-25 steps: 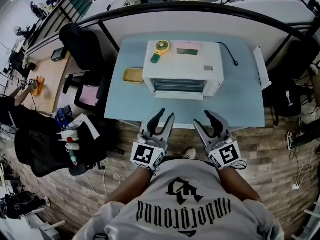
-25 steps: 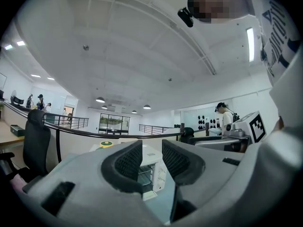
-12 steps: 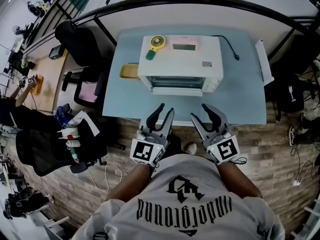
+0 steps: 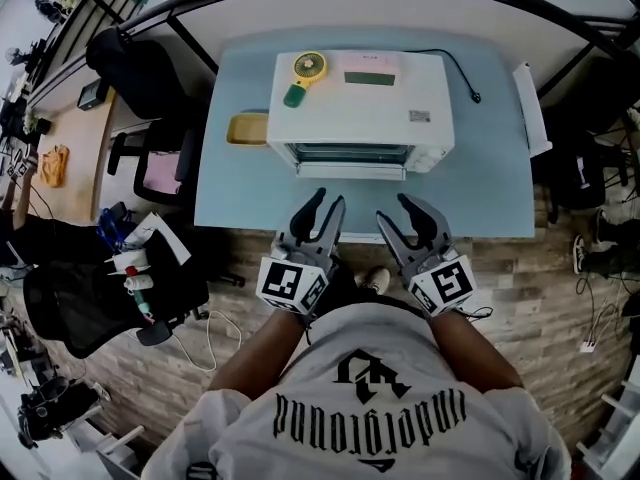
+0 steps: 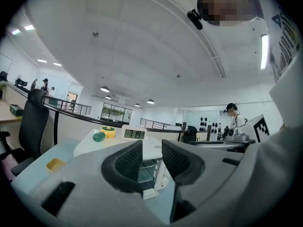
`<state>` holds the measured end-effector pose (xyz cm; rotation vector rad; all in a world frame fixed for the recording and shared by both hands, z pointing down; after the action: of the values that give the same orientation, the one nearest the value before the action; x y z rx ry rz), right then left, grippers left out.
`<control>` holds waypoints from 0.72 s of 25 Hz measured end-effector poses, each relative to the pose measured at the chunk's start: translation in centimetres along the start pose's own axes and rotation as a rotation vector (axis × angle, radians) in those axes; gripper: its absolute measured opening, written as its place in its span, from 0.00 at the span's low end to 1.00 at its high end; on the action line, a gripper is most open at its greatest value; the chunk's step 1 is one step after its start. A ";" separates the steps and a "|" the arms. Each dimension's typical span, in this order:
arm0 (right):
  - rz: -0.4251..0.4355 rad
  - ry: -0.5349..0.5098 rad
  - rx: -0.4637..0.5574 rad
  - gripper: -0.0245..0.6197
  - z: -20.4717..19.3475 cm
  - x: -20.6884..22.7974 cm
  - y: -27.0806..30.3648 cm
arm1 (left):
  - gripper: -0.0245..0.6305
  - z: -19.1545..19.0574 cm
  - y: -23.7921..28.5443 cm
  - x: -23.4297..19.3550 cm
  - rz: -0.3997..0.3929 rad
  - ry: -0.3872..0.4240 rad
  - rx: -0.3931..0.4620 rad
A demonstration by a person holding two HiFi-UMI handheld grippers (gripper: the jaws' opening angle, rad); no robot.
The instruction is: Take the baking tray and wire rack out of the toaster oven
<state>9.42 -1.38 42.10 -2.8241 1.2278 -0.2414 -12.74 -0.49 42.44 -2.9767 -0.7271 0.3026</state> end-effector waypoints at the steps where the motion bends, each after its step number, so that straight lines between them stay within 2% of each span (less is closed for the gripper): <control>1: -0.012 0.020 -0.007 0.33 -0.5 0.3 0.3 | 0.24 -0.5 0.2 -0.5 0.005 -0.022 -0.006; 7: -0.075 0.155 -0.027 0.33 -3.6 2.0 2.4 | 0.23 -3.0 1.6 -3.3 0.017 -0.151 -0.010; 18: -0.192 0.531 0.013 0.33 -10.9 4.9 5.8 | 0.23 -9.5 3.9 -7.9 0.058 -0.404 -0.053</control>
<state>6.74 -8.71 52.86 -2.9645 0.9987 -1.0584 -15.96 -7.73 52.67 -3.0205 -0.6862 0.9213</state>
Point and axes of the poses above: the fingertips, and each gripper's own axes: y forward along the fingers, x to its right, z out of its top, the point moved 10 cm from there along -y, backward along the fingers, and after that the axes turned 9 degrees about x, right-handed, at the moved point
